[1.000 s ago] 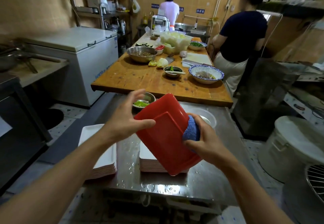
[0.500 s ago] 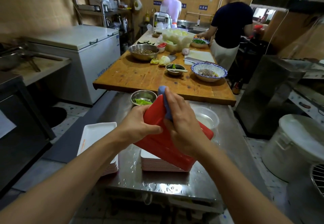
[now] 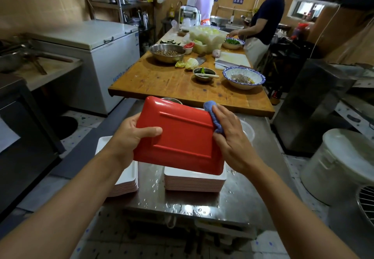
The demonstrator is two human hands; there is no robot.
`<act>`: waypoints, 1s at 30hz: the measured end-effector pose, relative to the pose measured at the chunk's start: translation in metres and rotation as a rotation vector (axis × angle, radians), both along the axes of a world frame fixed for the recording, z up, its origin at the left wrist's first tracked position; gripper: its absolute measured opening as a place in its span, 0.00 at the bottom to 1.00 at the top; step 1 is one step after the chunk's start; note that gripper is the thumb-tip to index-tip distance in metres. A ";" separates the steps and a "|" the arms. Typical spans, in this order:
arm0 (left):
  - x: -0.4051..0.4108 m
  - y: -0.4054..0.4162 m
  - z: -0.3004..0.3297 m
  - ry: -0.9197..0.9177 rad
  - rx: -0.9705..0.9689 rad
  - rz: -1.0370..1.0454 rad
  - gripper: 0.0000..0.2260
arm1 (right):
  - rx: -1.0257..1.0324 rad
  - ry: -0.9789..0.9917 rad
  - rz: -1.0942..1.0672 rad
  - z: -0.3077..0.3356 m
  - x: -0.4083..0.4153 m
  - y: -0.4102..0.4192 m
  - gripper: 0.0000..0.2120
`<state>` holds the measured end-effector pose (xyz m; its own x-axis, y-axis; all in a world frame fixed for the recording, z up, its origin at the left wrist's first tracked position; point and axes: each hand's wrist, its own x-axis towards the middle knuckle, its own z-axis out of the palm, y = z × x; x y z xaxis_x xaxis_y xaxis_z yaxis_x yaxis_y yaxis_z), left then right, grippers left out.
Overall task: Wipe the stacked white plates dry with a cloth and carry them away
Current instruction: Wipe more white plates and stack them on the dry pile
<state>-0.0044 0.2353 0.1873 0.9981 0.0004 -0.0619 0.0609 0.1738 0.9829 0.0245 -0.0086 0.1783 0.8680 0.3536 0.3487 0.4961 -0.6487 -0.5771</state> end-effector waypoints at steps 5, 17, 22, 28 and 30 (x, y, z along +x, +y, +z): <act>0.005 -0.003 -0.011 0.160 -0.163 0.082 0.20 | -0.011 -0.059 0.025 -0.015 -0.019 -0.001 0.29; -0.003 -0.028 -0.016 0.437 -0.438 0.189 0.08 | -0.073 -0.308 -0.072 -0.044 -0.056 0.050 0.28; -0.008 -0.031 -0.016 0.456 -0.631 0.180 0.15 | 0.045 -0.209 0.104 -0.044 -0.075 0.098 0.30; -0.019 -0.018 -0.019 0.361 -0.695 0.215 0.15 | -0.053 -0.202 0.112 -0.034 -0.052 0.106 0.26; -0.024 -0.013 -0.020 0.340 -0.641 0.251 0.12 | -0.121 -0.195 0.055 -0.031 -0.042 0.103 0.26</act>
